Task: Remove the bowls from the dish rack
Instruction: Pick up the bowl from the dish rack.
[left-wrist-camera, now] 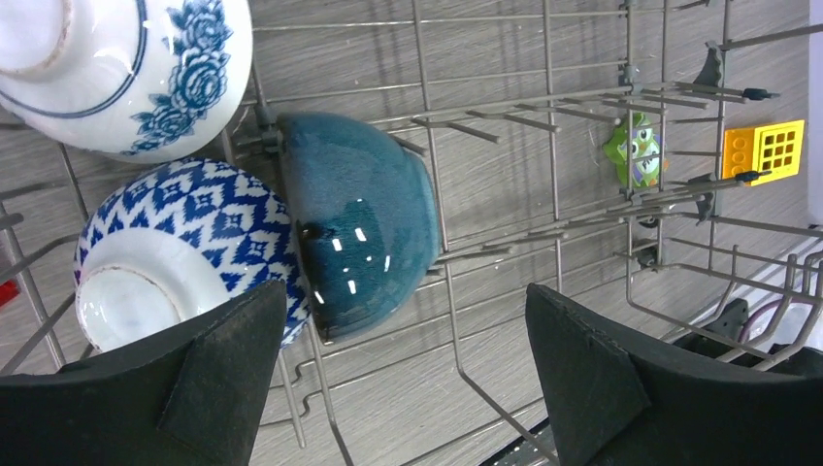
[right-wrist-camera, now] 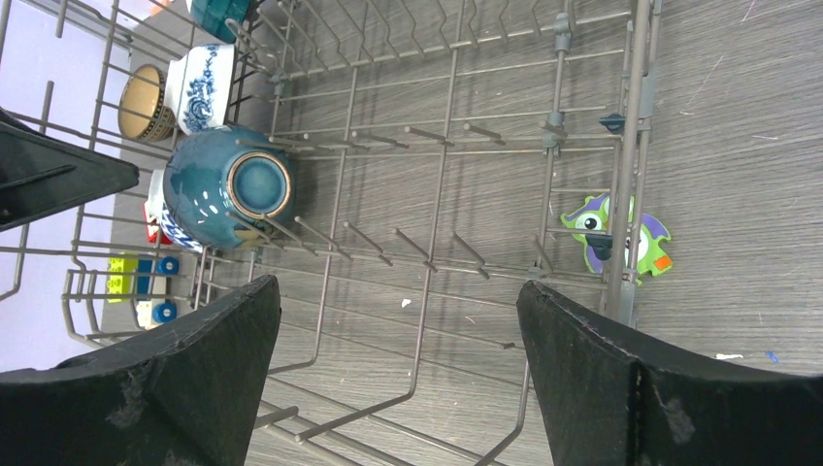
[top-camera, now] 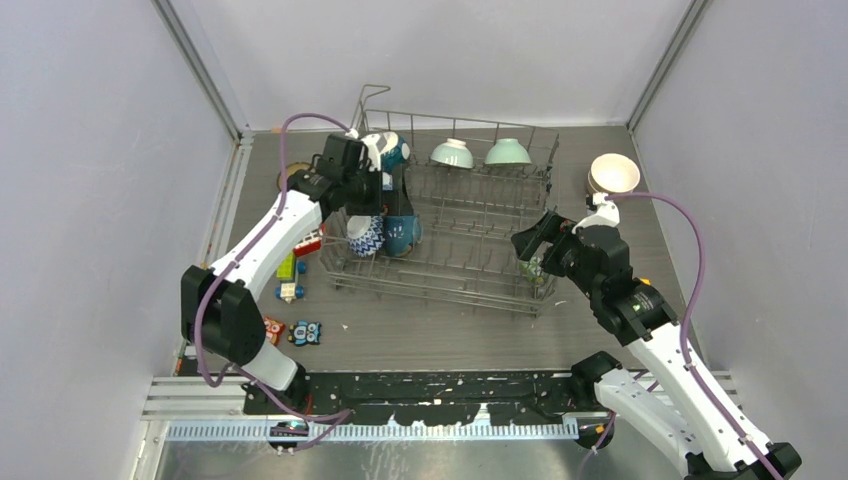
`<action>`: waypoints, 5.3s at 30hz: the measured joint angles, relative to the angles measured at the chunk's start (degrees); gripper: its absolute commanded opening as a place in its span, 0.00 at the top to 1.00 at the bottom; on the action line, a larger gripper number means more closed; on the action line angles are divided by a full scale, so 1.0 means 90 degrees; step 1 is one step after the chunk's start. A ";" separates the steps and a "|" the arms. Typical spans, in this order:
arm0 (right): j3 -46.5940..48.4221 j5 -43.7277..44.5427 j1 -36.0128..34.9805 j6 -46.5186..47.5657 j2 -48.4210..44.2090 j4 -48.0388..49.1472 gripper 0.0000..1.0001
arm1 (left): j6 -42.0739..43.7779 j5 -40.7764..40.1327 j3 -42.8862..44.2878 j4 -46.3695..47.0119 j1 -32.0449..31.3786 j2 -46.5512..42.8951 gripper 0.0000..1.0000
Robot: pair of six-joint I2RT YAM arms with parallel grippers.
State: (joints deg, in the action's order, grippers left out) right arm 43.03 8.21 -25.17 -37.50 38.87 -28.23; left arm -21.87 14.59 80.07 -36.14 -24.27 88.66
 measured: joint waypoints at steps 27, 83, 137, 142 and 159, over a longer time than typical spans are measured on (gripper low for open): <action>0.0000 0.0000 0.0000 -0.0015 0.0007 -0.0002 0.05 | -0.0427 0.0799 -0.0648 0.0614 0.0330 0.0435 0.19; -0.0058 0.0032 0.0000 -0.0017 0.0126 -0.0010 0.05 | -0.1637 0.2103 -0.1343 0.2249 0.0491 0.0636 0.88; -0.0056 0.0075 0.0000 -0.0017 0.0063 -0.0075 0.05 | -0.2358 0.2140 -0.1647 0.2807 0.0478 0.0338 1.00; -0.0044 0.0075 0.0000 -0.0010 0.0041 -0.0083 0.05 | -0.2455 0.2084 -0.1651 0.2773 0.0442 0.0262 1.00; -0.0007 0.0080 0.0000 0.0007 0.0041 -0.0097 0.05 | -0.2810 0.3145 -0.1666 0.3602 0.0364 -0.1168 1.00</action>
State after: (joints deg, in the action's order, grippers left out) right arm 42.96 8.93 -25.17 -37.43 39.24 -29.10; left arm -47.16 42.89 65.08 -3.73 -20.99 78.15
